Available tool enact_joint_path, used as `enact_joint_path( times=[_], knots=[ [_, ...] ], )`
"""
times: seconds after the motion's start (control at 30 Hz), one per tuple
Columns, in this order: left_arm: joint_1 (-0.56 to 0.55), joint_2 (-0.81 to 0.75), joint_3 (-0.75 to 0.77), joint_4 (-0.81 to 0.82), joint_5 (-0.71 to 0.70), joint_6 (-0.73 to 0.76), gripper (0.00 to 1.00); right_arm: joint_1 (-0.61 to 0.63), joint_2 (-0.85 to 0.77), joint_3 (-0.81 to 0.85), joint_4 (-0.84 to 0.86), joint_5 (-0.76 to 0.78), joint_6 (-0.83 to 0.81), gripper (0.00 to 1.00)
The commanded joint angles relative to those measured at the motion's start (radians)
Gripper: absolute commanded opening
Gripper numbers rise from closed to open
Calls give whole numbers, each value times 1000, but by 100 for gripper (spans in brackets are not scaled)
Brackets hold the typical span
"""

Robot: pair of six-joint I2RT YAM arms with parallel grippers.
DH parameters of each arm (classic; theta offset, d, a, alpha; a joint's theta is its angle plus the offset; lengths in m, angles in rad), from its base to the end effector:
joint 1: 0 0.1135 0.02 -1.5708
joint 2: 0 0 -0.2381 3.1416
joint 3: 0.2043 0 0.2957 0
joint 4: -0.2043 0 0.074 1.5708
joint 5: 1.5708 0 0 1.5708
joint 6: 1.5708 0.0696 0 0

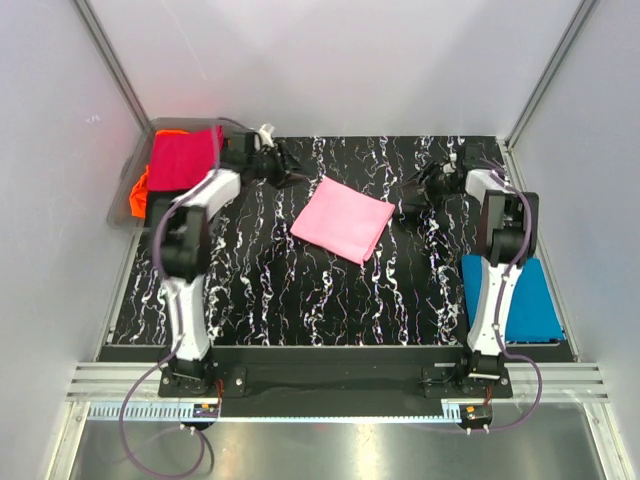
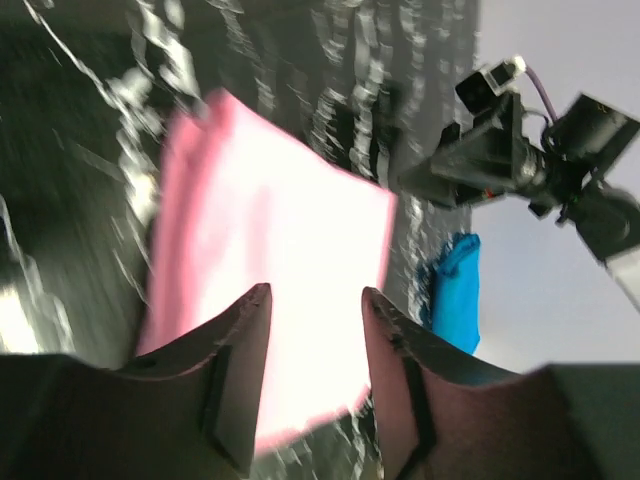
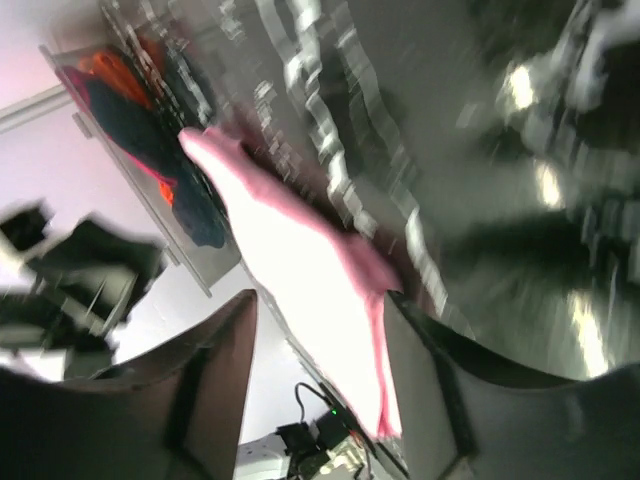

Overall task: Fold and stack the t-shirts
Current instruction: Fold the tshirt, then neatly place the folded tshirt to the corner

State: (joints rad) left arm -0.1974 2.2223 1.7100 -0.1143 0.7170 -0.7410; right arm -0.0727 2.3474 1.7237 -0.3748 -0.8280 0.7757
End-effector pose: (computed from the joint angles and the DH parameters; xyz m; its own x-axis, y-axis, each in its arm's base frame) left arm 0.5290 -0.1524 0.1390 -0.8764 -0.3436 -0.3375 0.1060 0.5459 -0.8311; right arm 0.5249 0.0132 0.0611 -0.8428 0.5362 0.0469 0.3381 0.4595 0.8213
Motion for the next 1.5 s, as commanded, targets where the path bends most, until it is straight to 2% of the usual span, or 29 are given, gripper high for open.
enact_joint_path(
  times=[0.0,0.03,0.07,0.17,0.23,0.27,0.3,0.33,0.37,0.4,0.43,0.47,0.6,0.73,1.0,1.1,1.27,1.47],
  knots=[
    [-14,-399,-247,-22,-92,68,48,8,-236,-7,-180,71,-134,64],
    [-20,-455,-321,4,-108,43,48,8,-269,-28,-220,82,-144,64],
    [-40,-517,-398,98,-111,-21,49,8,-334,-83,-233,93,-153,66],
    [-114,-714,-628,191,-155,-151,50,8,-474,-230,-251,131,-165,68],
    [-174,-859,-785,238,-269,-227,51,8,-534,-297,-251,141,-173,69],
    [-241,-901,-841,299,-321,-313,52,8,-590,-358,-253,144,-176,69],
    [-278,-946,-947,342,-441,-360,53,11,-618,-384,-253,145,-177,69],
    [-312,-981,-996,387,-502,-415,54,13,-644,-410,-254,150,-179,69],
    [-377,-1024,-1044,463,-558,-533,55,16,-692,-456,-253,155,-181,69],
    [-405,-1033,-1116,502,-649,-585,56,20,-712,-476,-254,155,-181,69],
    [-430,-1033,-1139,528,-680,-627,57,27,-732,-496,-253,156,-184,69],
    [-474,-1011,-1153,559,-704,-680,57,33,-766,-530,-253,161,-187,69],
    [-557,-901,-1176,596,-806,-735,58,51,-827,-605,-251,178,-197,69],
    [-599,-725,-1164,729,-815,-758,57,63,-879,-667,-243,188,-200,71],
    [-639,-546,-1070,677,-929,-793,57,67,-924,-731,-233,184,-210,74],
    [-645,-492,-1021,676,-941,-804,63,65,-941,-740,-234,185,-213,74],
    [-662,-431,-991,653,-976,-902,64,67,-955,-740,-234,188,-211,75],
    [-685,-386,-946,587,-1040,-1058,59,65,-982,-748,-234,194,-197,75]
  ],
)
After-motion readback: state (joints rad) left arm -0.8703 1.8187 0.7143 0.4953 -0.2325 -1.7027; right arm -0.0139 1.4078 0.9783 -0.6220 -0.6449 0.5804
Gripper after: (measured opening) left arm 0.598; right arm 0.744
